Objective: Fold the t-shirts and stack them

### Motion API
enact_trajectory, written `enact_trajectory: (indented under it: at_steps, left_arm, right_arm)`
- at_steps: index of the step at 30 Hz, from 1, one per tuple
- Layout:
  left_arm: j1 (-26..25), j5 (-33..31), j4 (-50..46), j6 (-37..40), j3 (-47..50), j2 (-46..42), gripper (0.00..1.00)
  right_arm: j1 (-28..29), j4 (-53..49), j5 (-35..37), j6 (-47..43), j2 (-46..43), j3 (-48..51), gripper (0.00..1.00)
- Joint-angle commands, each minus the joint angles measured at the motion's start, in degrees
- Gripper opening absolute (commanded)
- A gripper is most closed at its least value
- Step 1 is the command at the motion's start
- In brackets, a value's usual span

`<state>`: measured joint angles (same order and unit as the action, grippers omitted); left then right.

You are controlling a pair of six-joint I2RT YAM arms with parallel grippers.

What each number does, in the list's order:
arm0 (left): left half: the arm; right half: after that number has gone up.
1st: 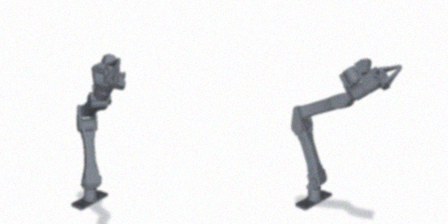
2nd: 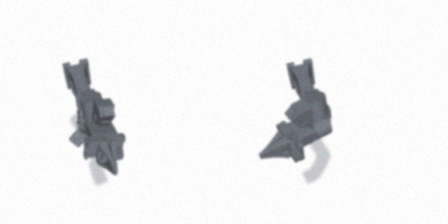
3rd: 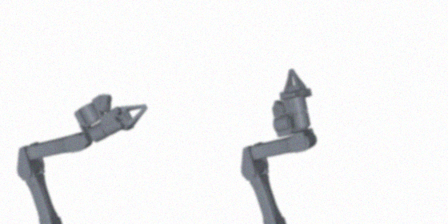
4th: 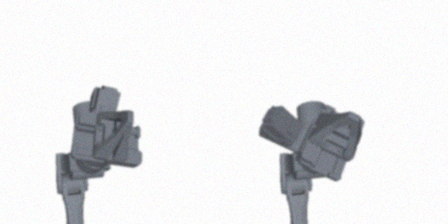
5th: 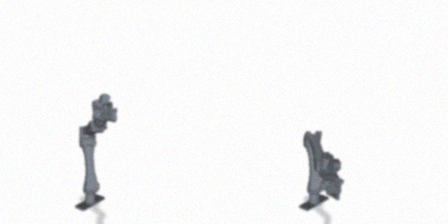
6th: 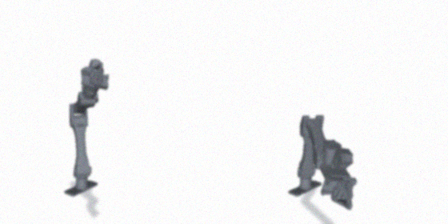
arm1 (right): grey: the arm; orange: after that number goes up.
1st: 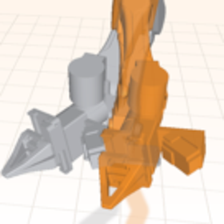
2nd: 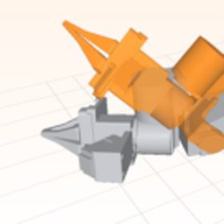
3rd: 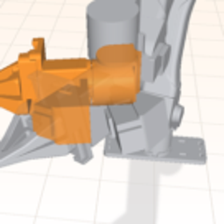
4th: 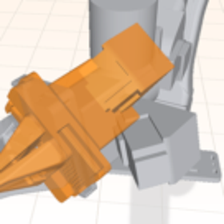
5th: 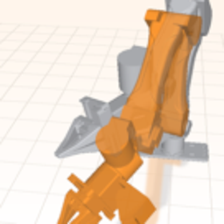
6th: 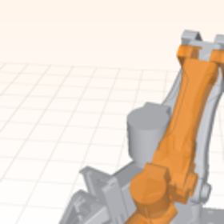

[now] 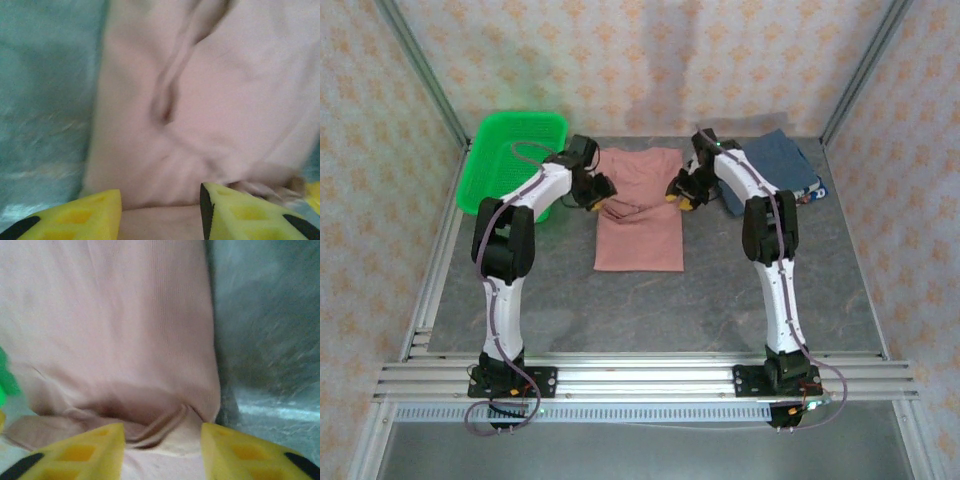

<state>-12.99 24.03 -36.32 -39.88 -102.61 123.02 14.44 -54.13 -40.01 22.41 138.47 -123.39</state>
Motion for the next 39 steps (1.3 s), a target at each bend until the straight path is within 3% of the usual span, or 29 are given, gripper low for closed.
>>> enact_trajectory:
  at_steps: [1, 5, 9, 11, 17, 21, 23, 27, 35, 39]
  left_arm:
    - [0.7, -0.3, -1.7, -2.6, -10.7, -4.0, 0.51]
    - [2.7, -3.6, -4.3, -5.0, -13.9, -8.2, 0.56]
    - [3.1, -4.2, -4.0, -2.7, -6.5, -17.2, 0.6]
    - [3.1, -4.1, -4.0, -2.1, 0.2, -22.3, 0.61]
    - [3.1, 1.9, 6.3, -3.4, 32.3, -42.3, 0.69]
    - [3.0, 7.6, 13.2, -6.3, 49.5, -51.2, 0.7]
    - [2.9, 11.4, 19.8, -9.9, 56.4, -52.8, 0.7]
    - [2.0, 12.7, 30.1, -14.4, 63.3, -52.4, 0.67]
    - [0.7, 14.3, 35.8, -16.5, 62.5, -41.1, 0.59]
    - [0.6, 14.1, 32.6, -14.1, 60.9, -36.5, 0.56]
  right_arm:
    - [-3.0, 8.8, 0.1, 6.8, -7.2, -0.8, 0.55]
    - [-4.5, 16.2, -0.2, 8.6, -18.7, 8.7, 0.59]
    - [-4.8, 18.6, -1.4, 7.8, -30.4, 23.8, 0.59]
    - [-4.8, 21.2, -2.3, 7.4, -37.4, 34.1, 0.61]
    - [-4.6, 29.4, -4.9, 9.5, -58.3, 65.2, 0.69]
    - [-4.3, 38.3, -9.6, 14.8, -65.3, 81.3, 0.67]
    - [-3.8, 48.2, -11.7, 20.6, -66.3, 88.2, 0.65]
    - [-2.8, 64.8, -12.8, 28.8, -62.5, 94.8, 0.6]
    - [2.8, 75.0, -12.4, 32.8, -48.9, 92.0, 0.51]
    - [3.8, 76.7, -11.9, 33.4, -44.7, 90.9, 0.48]
